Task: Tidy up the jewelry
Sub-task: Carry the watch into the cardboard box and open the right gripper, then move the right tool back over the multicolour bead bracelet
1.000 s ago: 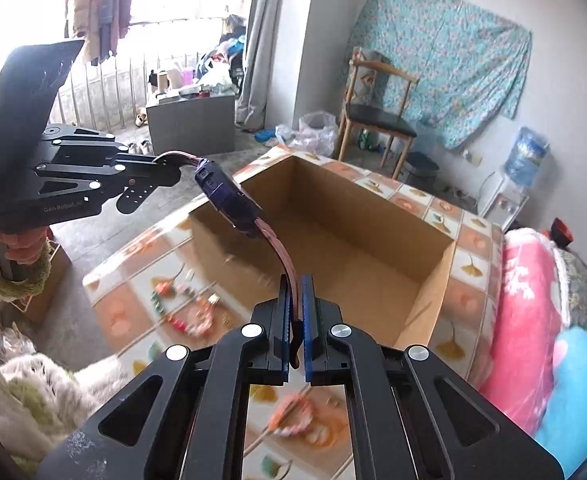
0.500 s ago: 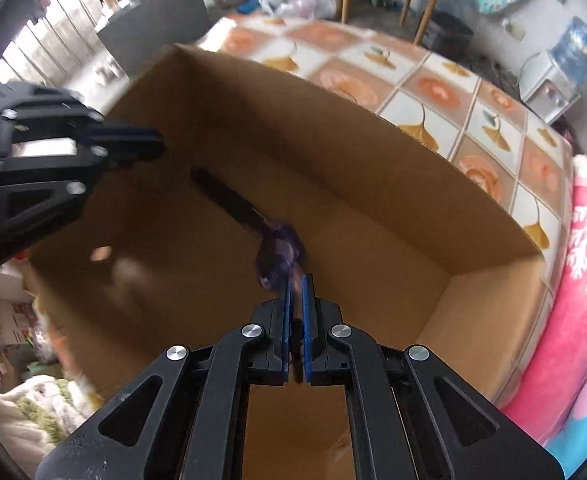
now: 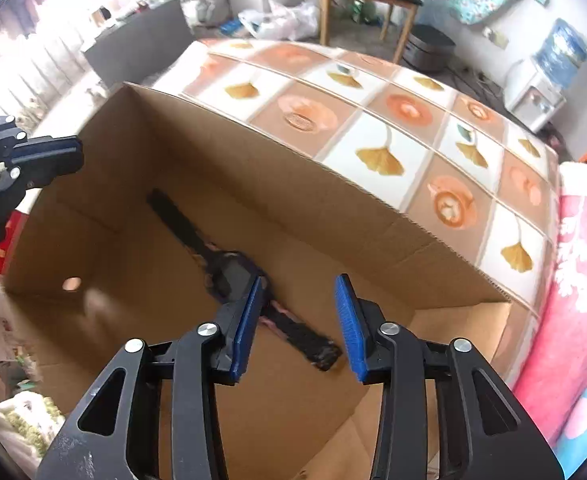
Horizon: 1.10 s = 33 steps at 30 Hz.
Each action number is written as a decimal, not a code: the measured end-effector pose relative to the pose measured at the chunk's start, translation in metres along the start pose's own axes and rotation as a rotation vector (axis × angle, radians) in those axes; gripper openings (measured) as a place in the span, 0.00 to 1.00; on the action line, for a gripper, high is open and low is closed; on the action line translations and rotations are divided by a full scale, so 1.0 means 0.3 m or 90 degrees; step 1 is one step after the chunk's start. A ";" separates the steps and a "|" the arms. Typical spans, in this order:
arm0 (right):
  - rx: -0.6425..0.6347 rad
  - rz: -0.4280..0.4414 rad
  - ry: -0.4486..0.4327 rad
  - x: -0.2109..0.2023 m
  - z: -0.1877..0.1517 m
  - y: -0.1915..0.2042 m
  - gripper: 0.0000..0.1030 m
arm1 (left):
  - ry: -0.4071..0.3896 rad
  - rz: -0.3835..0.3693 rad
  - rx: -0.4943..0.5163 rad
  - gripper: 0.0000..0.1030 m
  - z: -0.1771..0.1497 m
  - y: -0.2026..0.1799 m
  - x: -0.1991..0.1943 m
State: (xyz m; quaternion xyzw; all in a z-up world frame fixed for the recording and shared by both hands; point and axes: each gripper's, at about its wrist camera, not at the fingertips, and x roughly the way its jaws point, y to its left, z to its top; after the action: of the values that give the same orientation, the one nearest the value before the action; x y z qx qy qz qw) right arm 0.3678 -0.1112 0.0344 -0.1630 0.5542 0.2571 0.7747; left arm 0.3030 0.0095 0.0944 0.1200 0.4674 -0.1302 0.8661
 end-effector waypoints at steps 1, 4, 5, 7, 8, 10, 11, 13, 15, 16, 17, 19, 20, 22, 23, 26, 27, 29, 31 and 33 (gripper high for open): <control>-0.010 0.000 0.008 0.013 0.000 0.013 0.52 | -0.012 0.005 -0.003 0.24 -0.013 0.004 -0.018; -0.054 -0.008 0.058 0.103 0.002 0.073 0.55 | -0.067 0.044 -0.021 0.44 -0.087 0.019 -0.092; -0.061 -0.011 0.074 0.133 0.002 0.086 0.55 | -0.082 0.065 -0.026 0.50 -0.118 0.020 -0.108; -0.081 -0.030 0.114 0.207 0.005 0.113 0.55 | -0.099 0.078 -0.039 0.54 -0.173 0.027 -0.121; -0.089 -0.042 0.128 0.233 0.009 0.117 0.55 | -0.102 0.080 -0.045 0.55 -0.191 0.030 -0.120; -0.092 -0.041 0.162 0.284 0.013 0.127 0.57 | -0.102 0.076 -0.054 0.55 -0.226 0.038 -0.110; -0.093 -0.038 0.170 0.296 0.012 0.132 0.54 | -0.100 0.066 -0.059 0.55 -0.243 0.041 -0.100; -0.104 -0.040 0.163 0.291 0.024 0.151 0.44 | -0.097 0.038 -0.073 0.55 -0.270 0.049 -0.080; -0.114 -0.063 0.149 0.285 0.033 0.164 0.37 | -0.098 0.021 -0.078 0.55 -0.286 0.051 -0.063; -0.116 -0.072 0.144 0.285 0.036 0.171 0.37 | -0.100 0.016 -0.076 0.55 -0.294 0.054 -0.056; -0.114 -0.073 0.142 0.287 0.039 0.174 0.37 | -0.100 0.012 -0.074 0.55 -0.300 0.053 -0.050; -0.110 -0.076 0.134 0.289 0.047 0.178 0.37 | -0.101 0.004 -0.073 0.55 -0.307 0.052 -0.040; -0.119 -0.082 0.126 0.289 0.053 0.183 0.37 | -0.101 -0.004 -0.074 0.55 -0.310 0.052 -0.035; -0.137 -0.093 0.117 0.281 0.029 0.179 0.37 | -0.100 -0.012 -0.075 0.55 -0.318 0.056 -0.027; -0.147 -0.098 0.114 0.280 0.028 0.189 0.37 | -0.099 -0.014 -0.076 0.55 -0.322 0.057 -0.022; -0.183 -0.131 0.107 0.273 0.006 0.239 0.42 | -0.100 -0.018 -0.079 0.55 -0.331 0.057 -0.014; -0.193 -0.150 0.106 0.271 -0.001 0.251 0.44 | -0.100 -0.018 -0.079 0.55 -0.329 0.059 -0.015; -0.190 -0.159 0.107 0.259 -0.005 0.270 0.51 | -0.107 -0.017 -0.079 0.55 -0.332 0.059 -0.023; -0.171 -0.142 0.095 0.212 -0.003 0.288 0.54 | -0.117 -0.010 -0.081 0.55 -0.336 0.061 -0.045; -0.155 -0.128 0.060 0.130 -0.006 0.297 0.58 | -0.134 -0.012 -0.092 0.61 -0.344 0.067 -0.087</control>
State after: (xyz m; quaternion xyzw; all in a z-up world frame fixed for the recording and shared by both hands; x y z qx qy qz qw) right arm 0.3247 -0.0312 0.0000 -0.3221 0.5358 0.2356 0.7441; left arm 0.2156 0.0653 0.0628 0.0387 0.3830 -0.1158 0.9156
